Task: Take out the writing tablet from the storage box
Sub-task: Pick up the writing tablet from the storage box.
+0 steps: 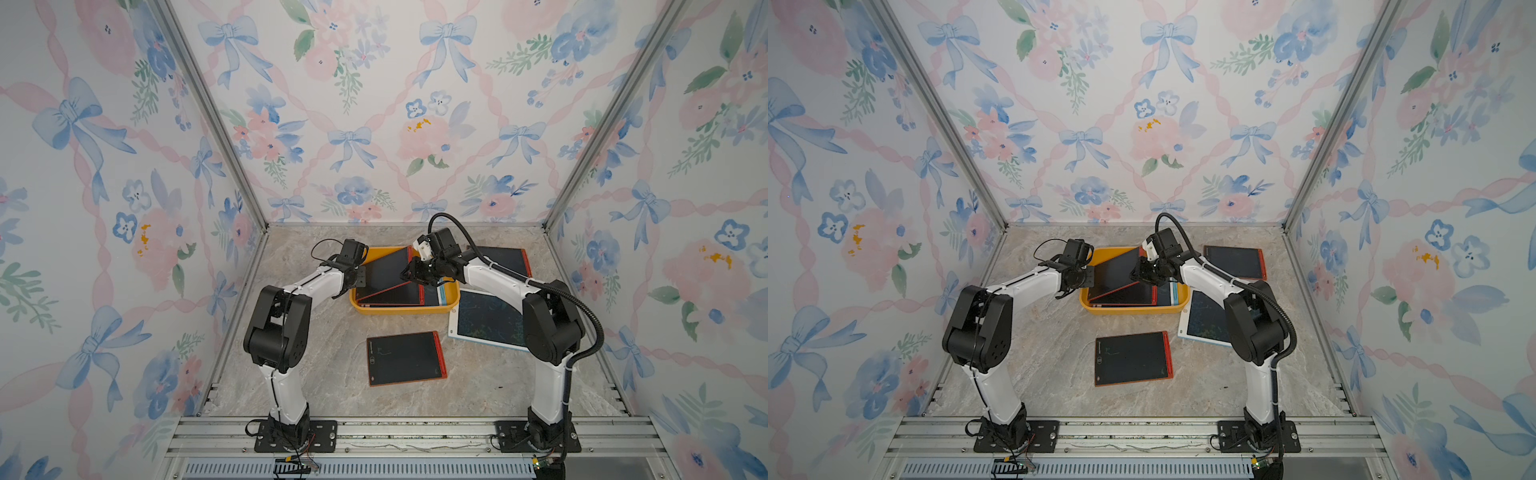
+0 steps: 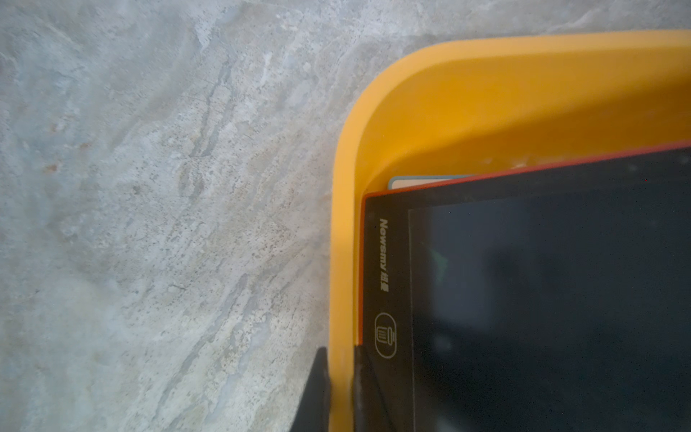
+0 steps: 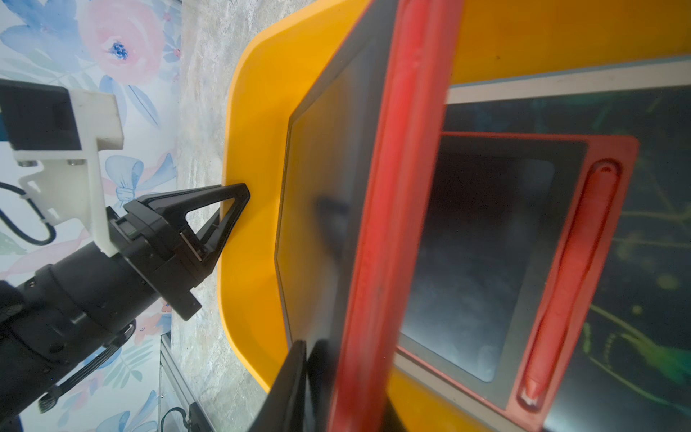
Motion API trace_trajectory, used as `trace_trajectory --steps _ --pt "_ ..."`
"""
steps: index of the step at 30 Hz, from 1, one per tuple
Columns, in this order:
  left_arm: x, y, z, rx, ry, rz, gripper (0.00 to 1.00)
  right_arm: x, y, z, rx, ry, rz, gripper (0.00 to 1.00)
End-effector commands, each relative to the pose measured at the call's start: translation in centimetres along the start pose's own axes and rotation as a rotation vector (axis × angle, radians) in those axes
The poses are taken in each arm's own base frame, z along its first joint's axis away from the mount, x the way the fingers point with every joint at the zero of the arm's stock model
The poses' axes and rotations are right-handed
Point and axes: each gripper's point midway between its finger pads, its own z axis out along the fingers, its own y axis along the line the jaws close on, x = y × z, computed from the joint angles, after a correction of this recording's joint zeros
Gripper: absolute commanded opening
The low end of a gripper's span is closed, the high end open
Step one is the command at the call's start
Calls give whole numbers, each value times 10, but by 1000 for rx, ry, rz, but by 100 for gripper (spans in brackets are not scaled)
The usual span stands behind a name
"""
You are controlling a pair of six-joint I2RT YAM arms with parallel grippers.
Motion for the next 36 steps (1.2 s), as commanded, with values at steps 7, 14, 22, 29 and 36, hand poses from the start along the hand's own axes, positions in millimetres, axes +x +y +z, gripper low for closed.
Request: trace_trajectory --steps 7,14,22,29,36 --pt "17 -10 -3 33 54 37 0 -2 12 -5 -15 -8 -25 12" --pt "15 -9 -4 25 48 37 0 -13 19 -22 -93 -52 43 10" --pt "15 -8 -4 21 48 34 0 -24 22 -47 -140 -100 75 8" --pt "13 -6 -5 16 42 23 0 -27 22 -69 -148 -127 76 8" --pt "10 -3 -8 13 33 9 1 -29 24 -90 -151 -150 68 8"
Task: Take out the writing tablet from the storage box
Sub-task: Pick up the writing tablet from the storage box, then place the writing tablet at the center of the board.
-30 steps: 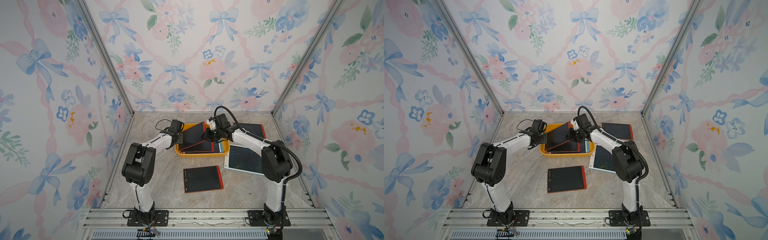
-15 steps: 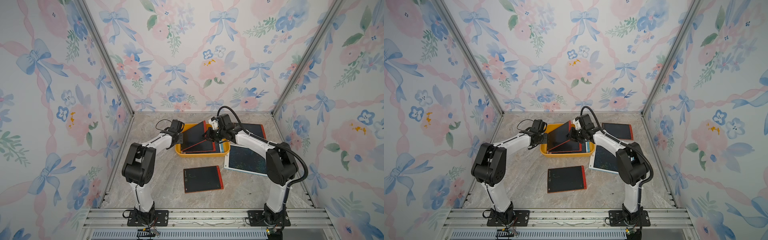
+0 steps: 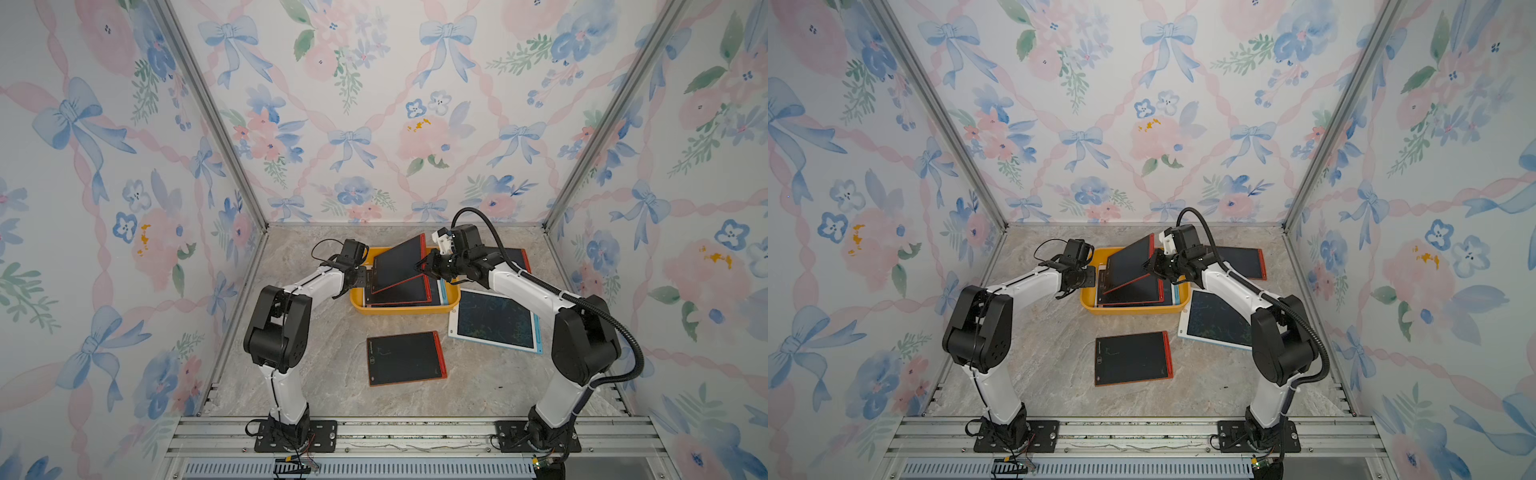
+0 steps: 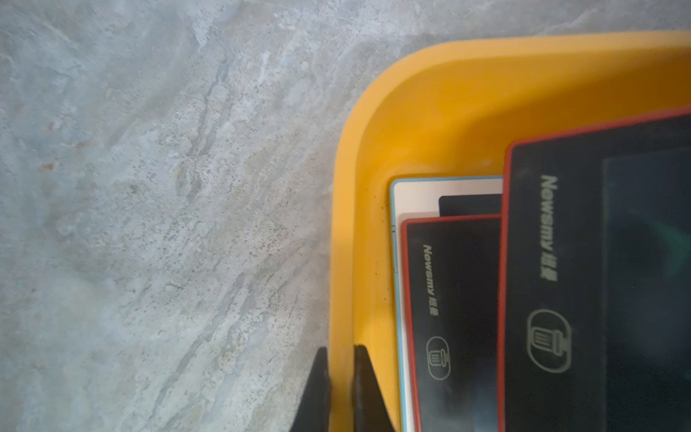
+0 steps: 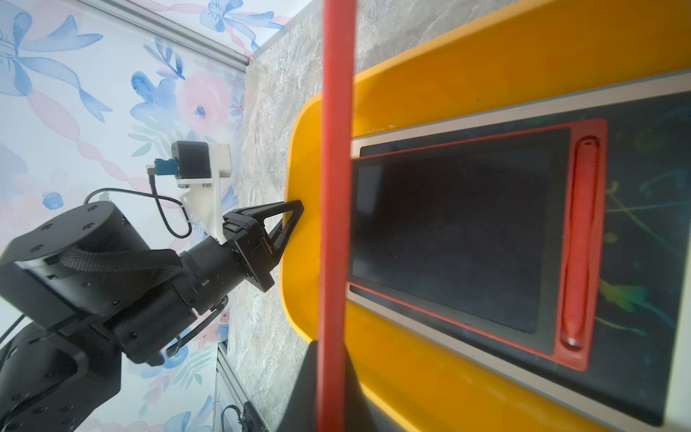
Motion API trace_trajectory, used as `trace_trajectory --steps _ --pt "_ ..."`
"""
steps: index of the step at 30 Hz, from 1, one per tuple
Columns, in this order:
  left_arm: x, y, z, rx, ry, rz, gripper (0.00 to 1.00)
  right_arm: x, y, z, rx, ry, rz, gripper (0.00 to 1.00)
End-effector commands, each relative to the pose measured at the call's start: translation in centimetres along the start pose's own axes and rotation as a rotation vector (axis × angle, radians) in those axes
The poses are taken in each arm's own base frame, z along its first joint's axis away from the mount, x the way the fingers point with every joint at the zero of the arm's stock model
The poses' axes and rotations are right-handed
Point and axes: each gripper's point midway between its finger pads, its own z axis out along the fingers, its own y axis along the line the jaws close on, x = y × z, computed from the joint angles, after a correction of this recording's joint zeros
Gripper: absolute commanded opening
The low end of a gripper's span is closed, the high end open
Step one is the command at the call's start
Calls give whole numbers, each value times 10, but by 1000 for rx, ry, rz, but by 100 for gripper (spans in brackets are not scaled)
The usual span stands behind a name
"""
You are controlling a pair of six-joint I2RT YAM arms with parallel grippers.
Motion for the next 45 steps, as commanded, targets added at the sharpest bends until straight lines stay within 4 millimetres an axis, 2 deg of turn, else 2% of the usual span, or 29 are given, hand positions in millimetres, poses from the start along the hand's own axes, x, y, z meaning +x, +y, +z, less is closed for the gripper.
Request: trace_trajectory --steps 1,8,15,19,23,26,31,37,40,45 --pt "9 -2 -8 12 32 9 2 -5 9 -13 -33 -17 -21 8" --pt "8 -3 -9 23 30 -4 7 -7 10 -24 -29 -27 -24 8" --pt "6 -3 -13 26 22 -8 19 -8 13 -36 -17 -34 -38 8" --pt "3 -1 -16 21 10 -10 29 -9 19 -44 -21 -35 -39 8" --pt "-11 5 -24 23 -21 -29 34 -8 25 -52 -16 -37 -41 8" --pt "-28 17 -36 20 -66 -65 36 -7 28 -59 -6 -39 -39 8" --pt "-50 50 -60 -44 -107 -93 40 3 47 -68 -40 -33 -59 8" --pt "-63 86 -104 -80 -170 -154 42 19 85 -71 -142 -22 -73 9" --pt "-65 105 -127 -105 -209 -197 44 37 108 -58 -218 18 -69 8" --pt "-65 134 -162 -145 -267 -266 47 81 145 -22 -325 107 -63 8"
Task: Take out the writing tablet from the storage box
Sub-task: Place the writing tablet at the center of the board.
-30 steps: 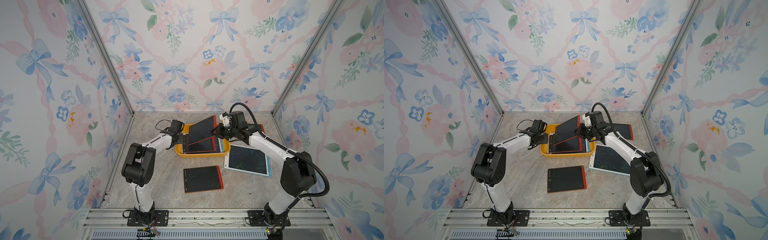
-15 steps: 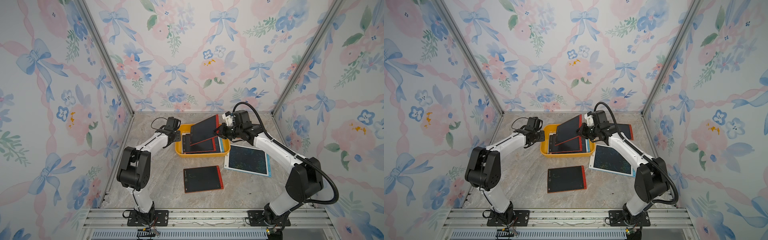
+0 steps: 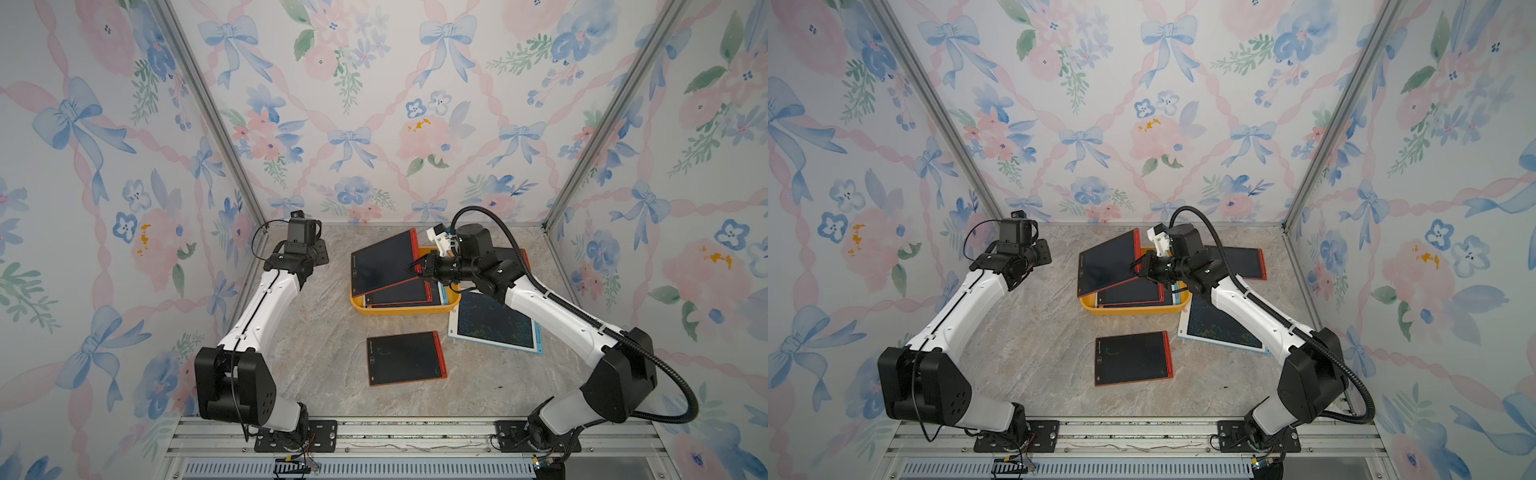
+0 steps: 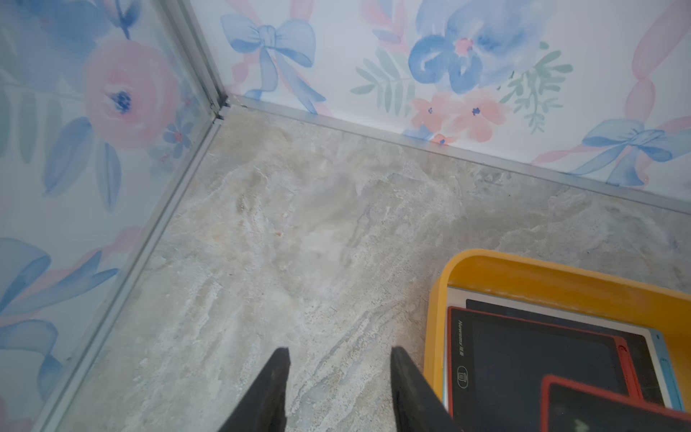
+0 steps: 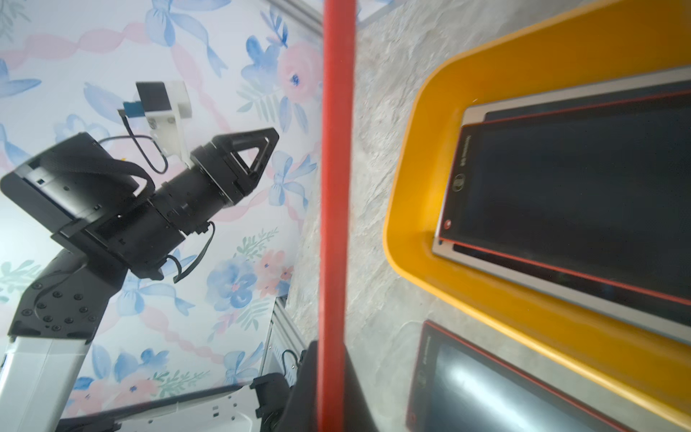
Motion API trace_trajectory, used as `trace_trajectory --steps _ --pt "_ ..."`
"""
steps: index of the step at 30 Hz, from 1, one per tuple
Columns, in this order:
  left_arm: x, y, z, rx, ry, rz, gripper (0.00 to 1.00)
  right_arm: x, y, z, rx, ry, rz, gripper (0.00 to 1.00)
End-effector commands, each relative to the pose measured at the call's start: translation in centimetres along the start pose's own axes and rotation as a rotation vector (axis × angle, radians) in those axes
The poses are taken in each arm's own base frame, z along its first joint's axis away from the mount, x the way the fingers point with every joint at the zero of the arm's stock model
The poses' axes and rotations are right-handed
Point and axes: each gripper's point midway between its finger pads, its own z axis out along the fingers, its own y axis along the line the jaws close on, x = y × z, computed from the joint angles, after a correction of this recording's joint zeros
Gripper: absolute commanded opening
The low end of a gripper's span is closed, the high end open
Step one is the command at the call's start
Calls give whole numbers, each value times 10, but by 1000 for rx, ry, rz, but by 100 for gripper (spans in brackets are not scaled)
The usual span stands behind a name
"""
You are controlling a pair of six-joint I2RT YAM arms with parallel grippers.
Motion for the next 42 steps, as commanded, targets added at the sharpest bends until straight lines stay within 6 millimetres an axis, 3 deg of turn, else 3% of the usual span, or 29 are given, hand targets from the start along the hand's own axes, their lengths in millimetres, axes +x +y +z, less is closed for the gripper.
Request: trace_trajectory --steps 1,9,21,26,33,42 --pt "4 24 -16 -57 7 -26 48 27 21 39 -118 64 24 8" --pt "-12 43 -39 -72 -44 -60 49 88 45 110 -259 172 112 8" --pt "-1 43 -33 -50 -11 -49 50 169 51 184 -323 284 193 9" --pt "4 42 -31 -46 2 -42 51 185 47 200 -360 293 202 9" --pt "9 41 -26 -40 18 -38 51 209 24 219 -335 328 195 10" --pt "11 37 -24 -19 28 -37 51 227 12 230 -340 358 180 13"
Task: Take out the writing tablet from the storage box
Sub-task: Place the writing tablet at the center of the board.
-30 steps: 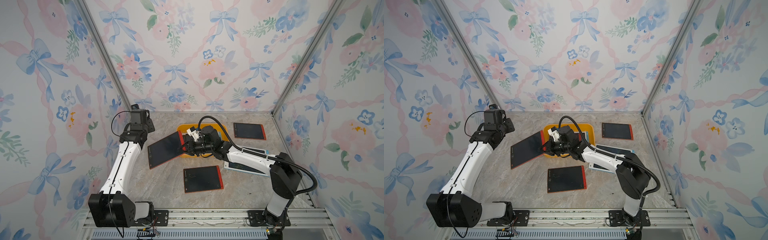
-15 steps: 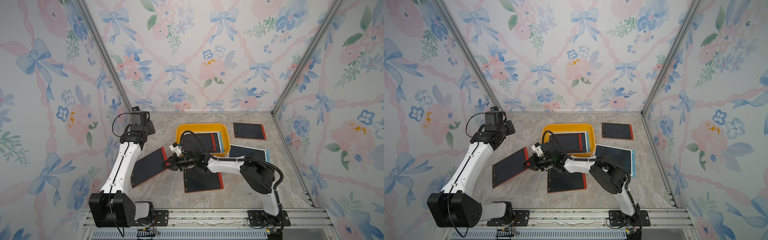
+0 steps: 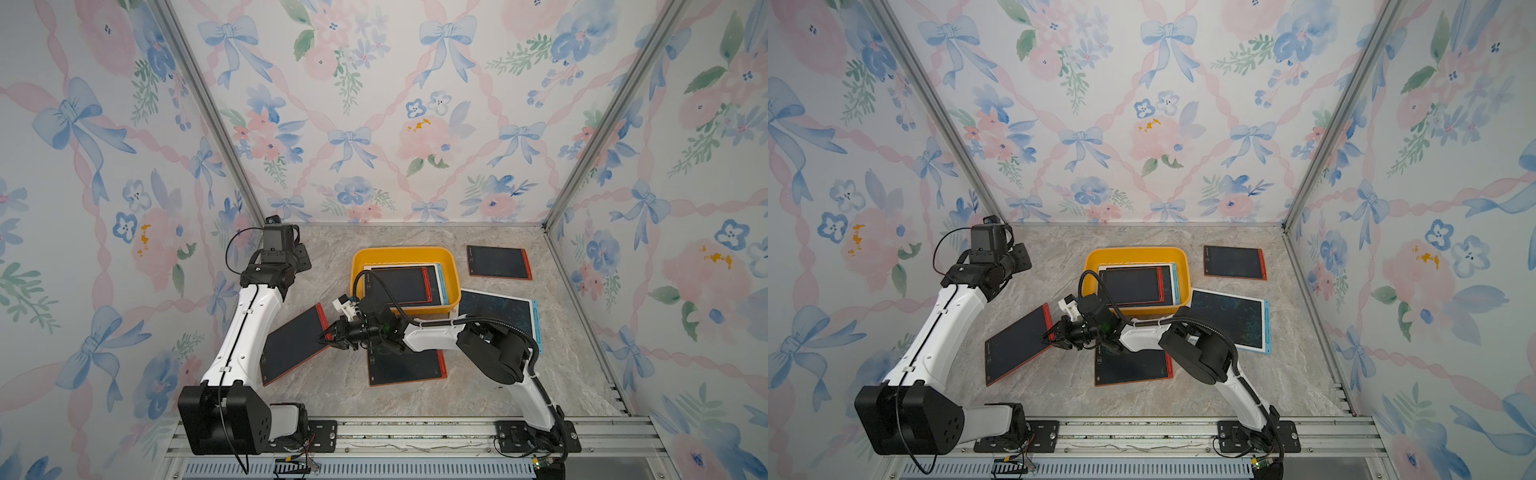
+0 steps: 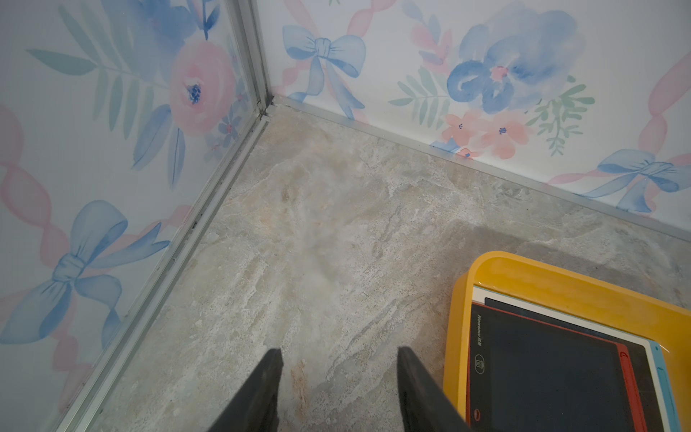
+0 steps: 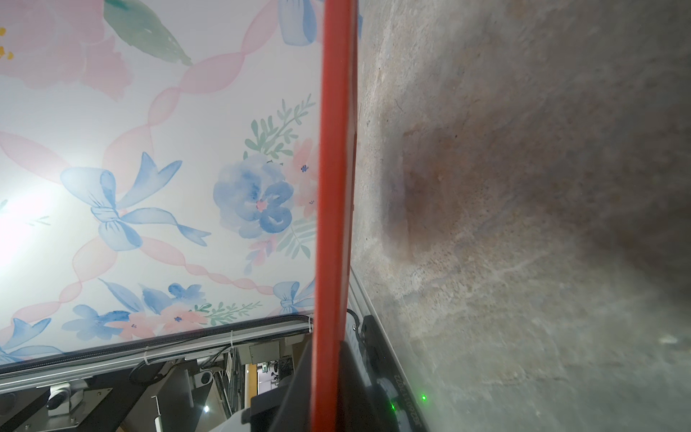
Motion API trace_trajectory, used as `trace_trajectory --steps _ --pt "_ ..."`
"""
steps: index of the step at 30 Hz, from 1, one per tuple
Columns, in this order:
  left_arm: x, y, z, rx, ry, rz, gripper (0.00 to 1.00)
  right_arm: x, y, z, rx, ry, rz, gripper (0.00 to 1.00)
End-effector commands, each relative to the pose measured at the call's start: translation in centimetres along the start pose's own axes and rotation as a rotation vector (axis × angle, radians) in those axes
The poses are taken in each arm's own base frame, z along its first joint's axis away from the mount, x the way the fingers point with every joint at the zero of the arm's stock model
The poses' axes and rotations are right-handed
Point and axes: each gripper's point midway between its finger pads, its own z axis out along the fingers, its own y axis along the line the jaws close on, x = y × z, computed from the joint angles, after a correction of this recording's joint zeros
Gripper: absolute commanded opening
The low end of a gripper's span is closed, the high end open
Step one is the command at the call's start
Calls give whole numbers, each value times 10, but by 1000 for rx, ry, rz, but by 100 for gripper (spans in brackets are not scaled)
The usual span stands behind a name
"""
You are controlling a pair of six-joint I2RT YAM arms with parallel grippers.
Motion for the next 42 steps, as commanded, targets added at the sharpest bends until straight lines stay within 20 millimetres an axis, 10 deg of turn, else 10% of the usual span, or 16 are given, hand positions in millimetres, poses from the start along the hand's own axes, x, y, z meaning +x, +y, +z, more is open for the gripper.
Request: trace_trajectory --steps 1,20,42 --pt "6 0 3 7 19 20 51 4 10 9 -52 13 -59 13" --pt "14 -4 7 32 43 13 51 10 -46 10 101 9 -27 17" --pt "19 -4 11 34 60 10 51 11 -66 -5 220 -16 -34 41"
